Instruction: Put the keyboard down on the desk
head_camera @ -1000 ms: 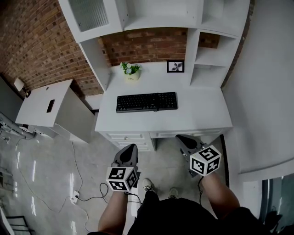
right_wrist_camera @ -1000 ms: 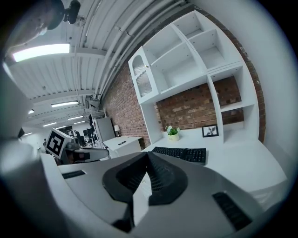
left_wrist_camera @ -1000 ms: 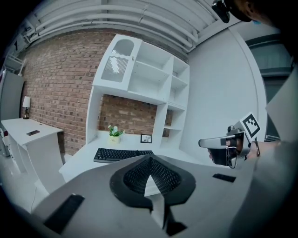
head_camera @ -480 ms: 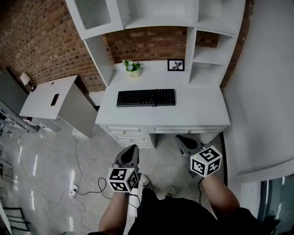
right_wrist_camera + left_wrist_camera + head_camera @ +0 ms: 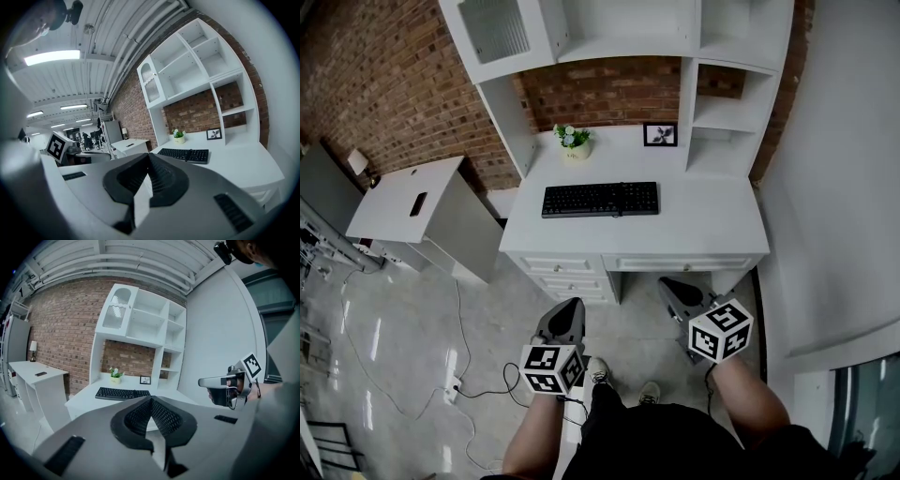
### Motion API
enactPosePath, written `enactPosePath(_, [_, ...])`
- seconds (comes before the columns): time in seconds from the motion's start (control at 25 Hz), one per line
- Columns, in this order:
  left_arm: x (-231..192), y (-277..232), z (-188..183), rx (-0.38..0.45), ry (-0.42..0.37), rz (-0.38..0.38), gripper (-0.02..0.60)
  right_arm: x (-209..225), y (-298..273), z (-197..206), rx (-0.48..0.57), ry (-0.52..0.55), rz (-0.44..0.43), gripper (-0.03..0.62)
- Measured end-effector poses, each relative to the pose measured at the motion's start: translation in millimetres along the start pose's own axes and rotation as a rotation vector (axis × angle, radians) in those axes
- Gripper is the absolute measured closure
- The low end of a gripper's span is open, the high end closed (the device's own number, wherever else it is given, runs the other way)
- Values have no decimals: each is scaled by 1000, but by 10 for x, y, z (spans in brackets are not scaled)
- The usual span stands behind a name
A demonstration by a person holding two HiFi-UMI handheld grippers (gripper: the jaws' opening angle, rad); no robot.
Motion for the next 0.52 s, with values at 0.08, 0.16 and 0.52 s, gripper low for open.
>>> enactPosePath(0.08, [28, 14, 0, 0, 2, 5, 563, 3, 22, 11, 4, 1, 1, 577])
enactPosePath(0.16, [26, 22, 0, 4, 7, 7, 563, 1, 35, 6, 9, 2, 2, 577])
enactPosePath(0.52, [32, -28, -62, -3, 0, 26, 563, 27, 15, -58, 10, 5, 7, 577])
Point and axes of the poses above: the fingertips, and each gripper's own axes: y backward along the fingers, x to its right, z out of its underside, the point moved 10 cm from there along y, backward along the fingers, and after that the axes turned 8 degrees about -z, right-handed, at the moved point
